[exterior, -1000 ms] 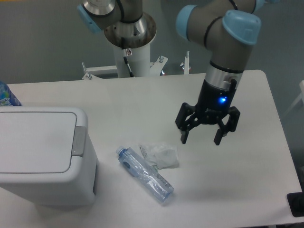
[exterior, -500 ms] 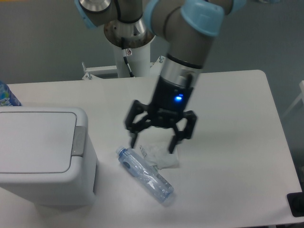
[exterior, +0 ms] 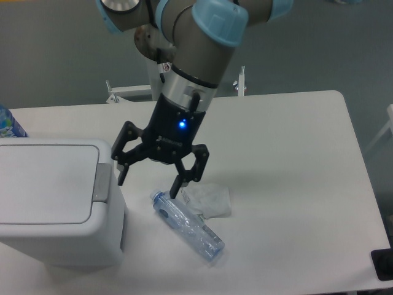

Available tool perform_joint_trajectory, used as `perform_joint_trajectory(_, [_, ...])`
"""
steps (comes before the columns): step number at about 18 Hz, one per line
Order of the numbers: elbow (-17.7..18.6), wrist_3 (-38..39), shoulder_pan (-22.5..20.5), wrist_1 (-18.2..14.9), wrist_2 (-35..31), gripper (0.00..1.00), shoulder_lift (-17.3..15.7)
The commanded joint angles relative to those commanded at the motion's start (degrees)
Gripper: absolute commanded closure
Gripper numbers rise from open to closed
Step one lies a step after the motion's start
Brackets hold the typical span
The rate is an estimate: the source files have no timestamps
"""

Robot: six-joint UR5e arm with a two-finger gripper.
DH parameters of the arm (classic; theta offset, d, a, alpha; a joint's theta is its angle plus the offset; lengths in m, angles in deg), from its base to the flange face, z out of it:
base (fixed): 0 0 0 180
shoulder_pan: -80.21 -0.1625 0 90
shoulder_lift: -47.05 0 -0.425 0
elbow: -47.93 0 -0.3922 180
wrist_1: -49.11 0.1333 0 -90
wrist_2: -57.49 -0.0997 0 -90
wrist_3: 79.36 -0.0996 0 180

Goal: Open the trash can
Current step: 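Hook the gripper finger onto the lid's front edge, then lift the lid edge with the gripper finger to flip it open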

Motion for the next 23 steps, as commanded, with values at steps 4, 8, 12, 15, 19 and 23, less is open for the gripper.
perform_joint_trajectory(4, [2.9, -0.27, 0.35, 0.18, -0.17, 0.0, -1.67])
perform_joint_trajectory(8, [3.35, -0.27, 0.53, 0.53, -0.53, 0.0, -1.15])
perform_joint_trajectory(12, [3.44, -0.27, 0.53, 1.49, -0.53, 0.0, -0.44])
perform_joint_trajectory(15, [3.35, -0.27, 0.53, 2.02, -0.53, 0.0, 0.09])
perform_joint_trajectory(19, [3.35, -2.19, 0.53, 1.93, -0.62, 0.0, 0.44])
perform_joint_trajectory(23, [3.52, -2.2, 0.53, 1.93, -0.62, 0.0, 0.44])
